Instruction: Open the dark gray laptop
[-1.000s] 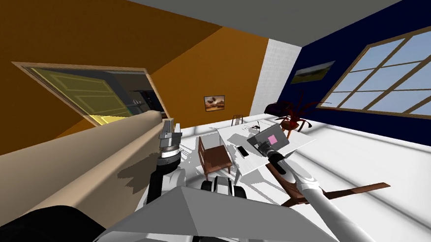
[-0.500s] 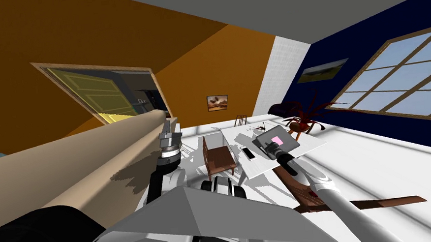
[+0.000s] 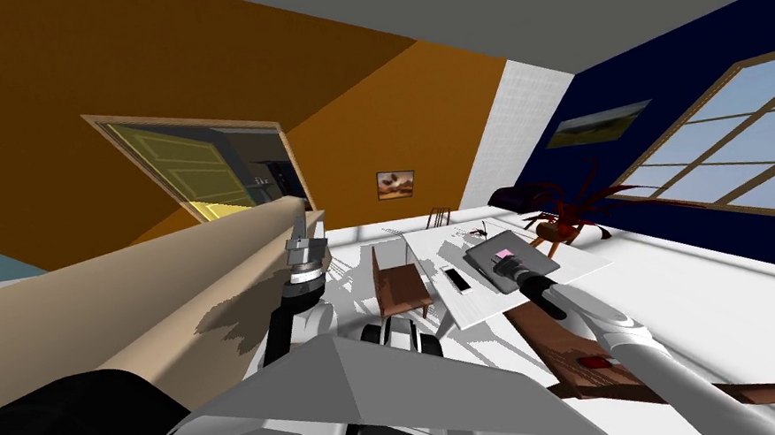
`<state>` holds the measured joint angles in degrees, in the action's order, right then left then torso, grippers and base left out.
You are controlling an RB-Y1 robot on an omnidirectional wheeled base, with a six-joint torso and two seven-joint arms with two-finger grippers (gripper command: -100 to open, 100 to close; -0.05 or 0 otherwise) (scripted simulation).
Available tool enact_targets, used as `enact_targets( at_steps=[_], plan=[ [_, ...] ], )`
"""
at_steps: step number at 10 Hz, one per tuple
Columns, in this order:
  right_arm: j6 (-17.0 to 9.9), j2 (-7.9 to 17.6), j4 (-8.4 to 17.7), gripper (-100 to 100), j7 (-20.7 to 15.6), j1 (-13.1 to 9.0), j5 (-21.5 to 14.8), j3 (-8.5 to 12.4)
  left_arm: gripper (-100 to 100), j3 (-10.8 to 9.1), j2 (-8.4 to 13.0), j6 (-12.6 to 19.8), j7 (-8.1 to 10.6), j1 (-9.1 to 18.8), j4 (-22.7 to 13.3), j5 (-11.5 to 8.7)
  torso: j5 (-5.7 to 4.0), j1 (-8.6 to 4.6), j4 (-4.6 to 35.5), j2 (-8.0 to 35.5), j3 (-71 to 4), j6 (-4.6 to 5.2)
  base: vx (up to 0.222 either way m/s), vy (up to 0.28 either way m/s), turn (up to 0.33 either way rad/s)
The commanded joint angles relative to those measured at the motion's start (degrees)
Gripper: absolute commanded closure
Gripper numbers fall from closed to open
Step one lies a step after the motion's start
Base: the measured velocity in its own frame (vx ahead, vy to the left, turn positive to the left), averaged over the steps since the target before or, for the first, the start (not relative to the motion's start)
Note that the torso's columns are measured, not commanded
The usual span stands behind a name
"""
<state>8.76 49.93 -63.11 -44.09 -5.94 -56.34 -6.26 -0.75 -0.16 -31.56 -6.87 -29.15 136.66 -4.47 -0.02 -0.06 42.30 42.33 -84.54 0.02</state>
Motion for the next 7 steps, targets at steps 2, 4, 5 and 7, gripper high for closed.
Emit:
enact_targets(
  at_steps=[2,4,5,7],
  plan=[
    [3.6,5.2,1.5,-100,2.9,-0.9,1.7,0.2,0,0.0,0.0,0.0,0.0,0.0,0.0,0.0,0.0,0.01,0.0,0.0,0.0,-0.02,0.003,0.073,-0.003],
    [5.2,8.1,2.1,-100,4.6,-1.2,2.5,0.2,0,0.0,0.0,0.0,0.0,0.0,0.0,0.0,0.03,0.07,0.0,-0.1,0.0,-0.02,0.011,0.077,-0.003],
    [4.5,6.9,1.7,-100,3.8,-0.7,2.3,0.5,0,0.0,0.0,0.0,0.0,0.0,0.0,0.0,0.02,0.08,0.0,-0.1,-0.1,-0.02,0.006,0.036,-0.005],
    [4.8,7.0,1.8,0,3.8,-0.7,2.3,0.6,0,-0.01,0.0,0.0,0.0,0.0,0.0,0.0,-0.04,-0.11,0.0,0.0,0.0,-0.01,0.0,0.004,0.001]
  ],
)
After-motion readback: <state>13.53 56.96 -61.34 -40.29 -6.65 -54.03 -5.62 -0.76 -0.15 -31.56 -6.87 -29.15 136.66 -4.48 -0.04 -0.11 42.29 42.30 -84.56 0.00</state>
